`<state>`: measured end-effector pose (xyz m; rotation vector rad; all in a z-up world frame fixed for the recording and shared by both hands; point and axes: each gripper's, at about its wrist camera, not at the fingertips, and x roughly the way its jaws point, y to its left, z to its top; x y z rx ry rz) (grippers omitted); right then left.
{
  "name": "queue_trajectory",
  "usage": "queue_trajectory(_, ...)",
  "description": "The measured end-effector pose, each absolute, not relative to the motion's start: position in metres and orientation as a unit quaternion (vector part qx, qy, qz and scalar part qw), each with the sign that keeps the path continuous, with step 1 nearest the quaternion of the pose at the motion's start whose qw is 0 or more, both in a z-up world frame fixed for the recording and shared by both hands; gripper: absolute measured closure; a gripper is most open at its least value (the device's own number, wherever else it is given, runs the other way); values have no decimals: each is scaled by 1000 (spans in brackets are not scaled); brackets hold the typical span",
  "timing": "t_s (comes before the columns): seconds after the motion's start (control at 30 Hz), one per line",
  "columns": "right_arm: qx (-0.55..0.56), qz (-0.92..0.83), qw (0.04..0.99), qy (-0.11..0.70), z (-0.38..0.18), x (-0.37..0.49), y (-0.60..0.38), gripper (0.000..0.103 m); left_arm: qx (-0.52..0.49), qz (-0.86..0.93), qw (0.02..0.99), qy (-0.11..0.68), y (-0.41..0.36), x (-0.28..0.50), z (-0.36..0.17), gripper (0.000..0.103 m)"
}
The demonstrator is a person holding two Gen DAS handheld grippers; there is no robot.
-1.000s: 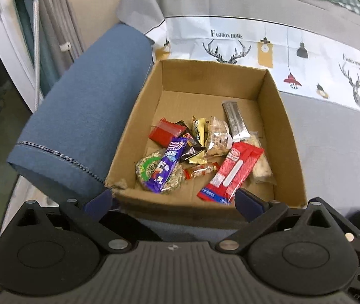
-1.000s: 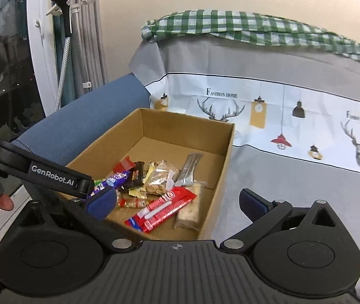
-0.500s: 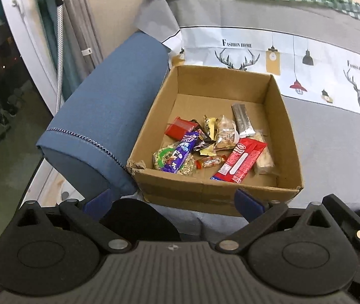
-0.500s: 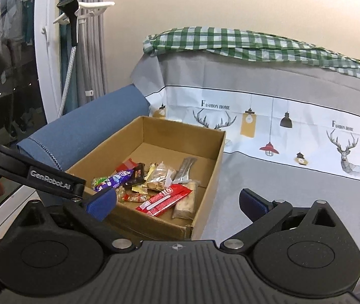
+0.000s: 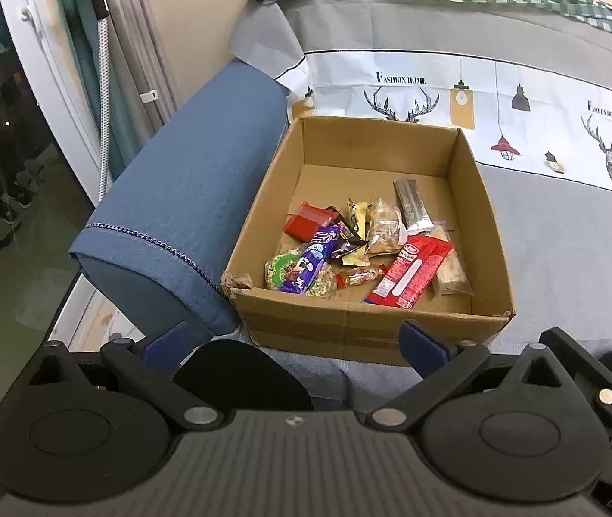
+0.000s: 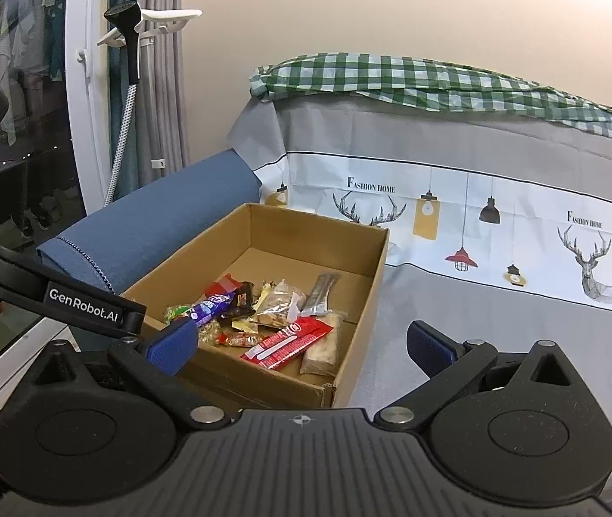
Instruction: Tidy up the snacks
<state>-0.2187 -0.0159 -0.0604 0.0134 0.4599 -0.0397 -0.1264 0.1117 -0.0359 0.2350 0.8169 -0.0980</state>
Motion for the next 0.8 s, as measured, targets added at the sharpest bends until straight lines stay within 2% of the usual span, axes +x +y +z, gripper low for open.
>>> queue_trajectory(0.8, 12, -18, 972, 233, -64, -214, -19, 1, 121, -47, 907, 401, 111, -123, -40, 0)
